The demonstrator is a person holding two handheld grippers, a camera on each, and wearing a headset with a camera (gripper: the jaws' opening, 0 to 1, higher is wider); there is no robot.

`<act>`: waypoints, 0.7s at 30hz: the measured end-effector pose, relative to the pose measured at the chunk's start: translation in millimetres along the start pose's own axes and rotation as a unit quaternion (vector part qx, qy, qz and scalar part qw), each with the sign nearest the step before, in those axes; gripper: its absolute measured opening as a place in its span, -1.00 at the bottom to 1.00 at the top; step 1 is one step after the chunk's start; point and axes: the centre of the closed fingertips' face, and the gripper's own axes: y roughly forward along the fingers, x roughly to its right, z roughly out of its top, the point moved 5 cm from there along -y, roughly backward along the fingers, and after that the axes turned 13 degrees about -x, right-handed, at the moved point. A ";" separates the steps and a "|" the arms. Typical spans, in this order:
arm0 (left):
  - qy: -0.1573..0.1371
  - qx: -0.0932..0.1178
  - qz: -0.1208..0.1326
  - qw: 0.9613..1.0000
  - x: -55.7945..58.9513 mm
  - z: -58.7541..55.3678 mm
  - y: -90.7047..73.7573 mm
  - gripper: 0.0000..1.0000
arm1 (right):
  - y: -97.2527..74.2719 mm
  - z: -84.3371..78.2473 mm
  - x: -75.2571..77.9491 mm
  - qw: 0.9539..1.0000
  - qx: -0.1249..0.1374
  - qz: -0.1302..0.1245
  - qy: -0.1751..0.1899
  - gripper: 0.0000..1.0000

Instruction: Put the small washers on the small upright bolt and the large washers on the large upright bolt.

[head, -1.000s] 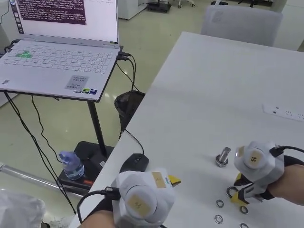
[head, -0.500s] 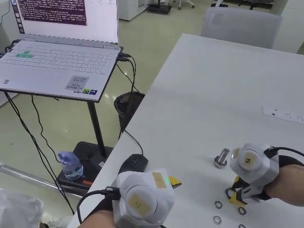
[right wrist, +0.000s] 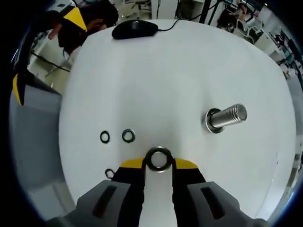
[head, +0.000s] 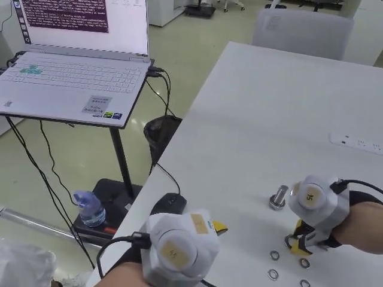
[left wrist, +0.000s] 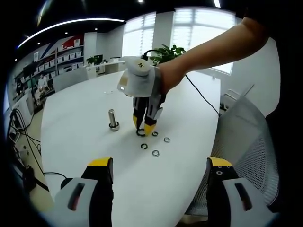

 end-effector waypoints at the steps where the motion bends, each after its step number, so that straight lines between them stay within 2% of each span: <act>1: 0.000 0.000 0.000 1.000 -0.2 -0.1 -0.2 0.61 | -2.1 -0.8 0.2 1.000 -0.001 0.000 0.000 -0.58; 9: 0.001 -0.003 0.004 1.000 -2.0 -2.4 -1.0 0.62 | -23.2 -2.9 3.9 1.000 0.000 0.006 0.015 -0.58; 21: 0.007 -0.006 0.008 1.000 -3.4 -2.4 0.4 0.65 | -58.7 0.6 17.1 1.000 0.009 0.000 0.028 -0.57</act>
